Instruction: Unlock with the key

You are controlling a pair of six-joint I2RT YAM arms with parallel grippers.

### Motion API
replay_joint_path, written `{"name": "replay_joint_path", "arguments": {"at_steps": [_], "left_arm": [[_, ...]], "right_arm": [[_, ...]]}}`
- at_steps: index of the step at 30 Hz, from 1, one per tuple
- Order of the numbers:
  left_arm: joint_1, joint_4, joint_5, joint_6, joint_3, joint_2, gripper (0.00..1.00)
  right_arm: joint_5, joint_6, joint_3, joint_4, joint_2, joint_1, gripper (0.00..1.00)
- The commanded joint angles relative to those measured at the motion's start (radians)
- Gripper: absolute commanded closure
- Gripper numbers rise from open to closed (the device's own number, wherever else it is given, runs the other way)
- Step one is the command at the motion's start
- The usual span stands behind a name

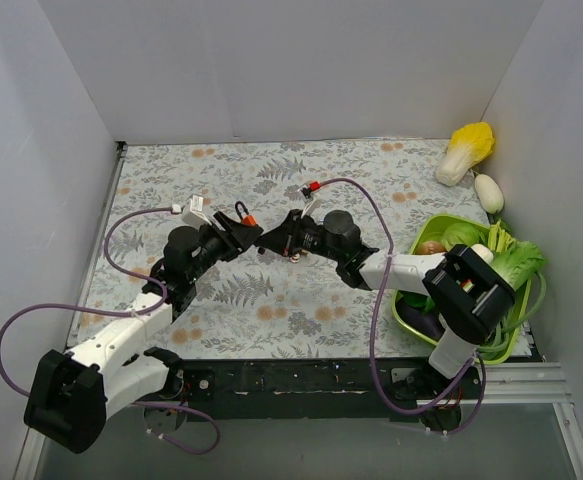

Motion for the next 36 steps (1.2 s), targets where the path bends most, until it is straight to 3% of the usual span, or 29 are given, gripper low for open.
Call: {"name": "replay_joint_path", "arguments": {"at_steps": [1, 5, 10, 16, 22, 26, 29, 30, 33, 36], "left_arm": [[-0.064, -0.085, 0.210, 0.069, 0.102, 0.008, 1.00], [-0.018, -0.197, 0.184, 0.081, 0.179, 0.079, 1.00], [0.105, -0.188, 0.283, 0.101, 0.196, 0.117, 1.00], [0.172, -0.222, 0.415, 0.268, 0.223, 0.113, 1.00], [0.172, -0.361, 0.474, 0.523, 0.190, -0.016, 1.00], [0.172, -0.259, 0.570, 0.574, 0.099, -0.154, 1.00], [0.172, -0.191, 0.723, 0.564, 0.052, -0.203, 1.00], [0.172, -0.177, 0.822, 0.555, 0.047, -0.199, 1.00], [0.172, -0.147, 0.920, 0.525, 0.044, -0.157, 1.00], [0.174, -0.128, 0.941, 0.514, 0.036, -0.157, 1.00]], "right_arm": [[0.091, -0.089, 0.015, -0.042, -0.066, -0.036, 0.88], [0.025, -0.161, -0.009, -0.125, -0.119, -0.036, 0.68], [-0.036, -0.163, -0.145, -0.153, -0.191, -0.027, 0.43], [-0.042, -0.166, -0.314, -0.217, -0.363, -0.014, 0.36], [-0.110, -0.247, -0.232, -0.444, -0.507, -0.069, 0.30], [-0.171, -0.304, -0.120, -0.518, -0.529, -0.117, 0.30], [-0.260, -0.413, -0.032, -0.521, -0.523, -0.119, 0.29], [-0.333, -0.433, 0.013, -0.521, -0.517, -0.119, 0.30], [-0.467, -0.464, 0.078, -0.521, -0.491, -0.116, 0.30], [-0.463, -0.465, 0.133, -0.547, -0.474, -0.097, 0.29]]}}
